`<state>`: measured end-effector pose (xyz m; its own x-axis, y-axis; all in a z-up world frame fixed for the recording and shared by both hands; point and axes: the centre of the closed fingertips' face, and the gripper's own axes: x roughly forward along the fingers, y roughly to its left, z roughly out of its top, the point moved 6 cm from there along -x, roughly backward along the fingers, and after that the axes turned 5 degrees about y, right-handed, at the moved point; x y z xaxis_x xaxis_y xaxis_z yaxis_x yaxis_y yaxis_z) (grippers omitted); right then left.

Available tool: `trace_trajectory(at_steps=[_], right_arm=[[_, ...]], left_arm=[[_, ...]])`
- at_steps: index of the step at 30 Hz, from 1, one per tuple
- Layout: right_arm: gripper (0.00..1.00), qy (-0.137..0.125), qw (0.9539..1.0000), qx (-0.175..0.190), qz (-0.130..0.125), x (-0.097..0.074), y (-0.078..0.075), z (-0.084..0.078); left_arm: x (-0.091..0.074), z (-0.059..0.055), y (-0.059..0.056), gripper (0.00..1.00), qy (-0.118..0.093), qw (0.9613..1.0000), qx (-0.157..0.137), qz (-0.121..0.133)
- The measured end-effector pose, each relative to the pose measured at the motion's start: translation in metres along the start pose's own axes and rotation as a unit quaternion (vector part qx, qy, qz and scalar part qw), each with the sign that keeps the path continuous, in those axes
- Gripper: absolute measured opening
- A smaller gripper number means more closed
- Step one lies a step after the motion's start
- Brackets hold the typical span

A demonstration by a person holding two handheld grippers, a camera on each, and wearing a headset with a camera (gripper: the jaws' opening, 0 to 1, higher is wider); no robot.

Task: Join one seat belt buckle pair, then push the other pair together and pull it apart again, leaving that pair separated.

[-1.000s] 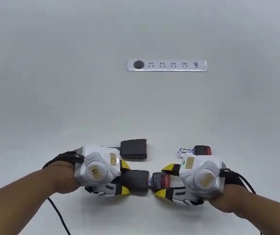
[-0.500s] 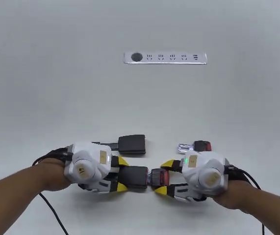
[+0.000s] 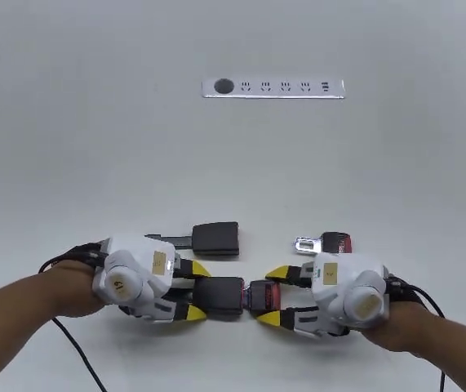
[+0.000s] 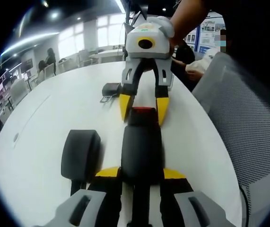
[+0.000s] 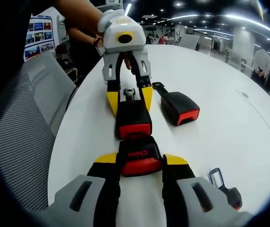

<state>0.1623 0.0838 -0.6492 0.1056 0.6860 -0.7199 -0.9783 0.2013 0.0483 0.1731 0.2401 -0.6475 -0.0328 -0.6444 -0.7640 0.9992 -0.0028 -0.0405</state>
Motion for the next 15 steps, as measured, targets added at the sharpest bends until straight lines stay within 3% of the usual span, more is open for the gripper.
trace_trajectory(at_steps=[15], right_arm=[[0.32,-0.013,0.9999,-0.002,0.002,-0.0003,-0.0001,-0.0006]], left_arm=[[0.0006,-0.0043,0.0010,0.31,-0.007,1.0000,0.000,-0.005]])
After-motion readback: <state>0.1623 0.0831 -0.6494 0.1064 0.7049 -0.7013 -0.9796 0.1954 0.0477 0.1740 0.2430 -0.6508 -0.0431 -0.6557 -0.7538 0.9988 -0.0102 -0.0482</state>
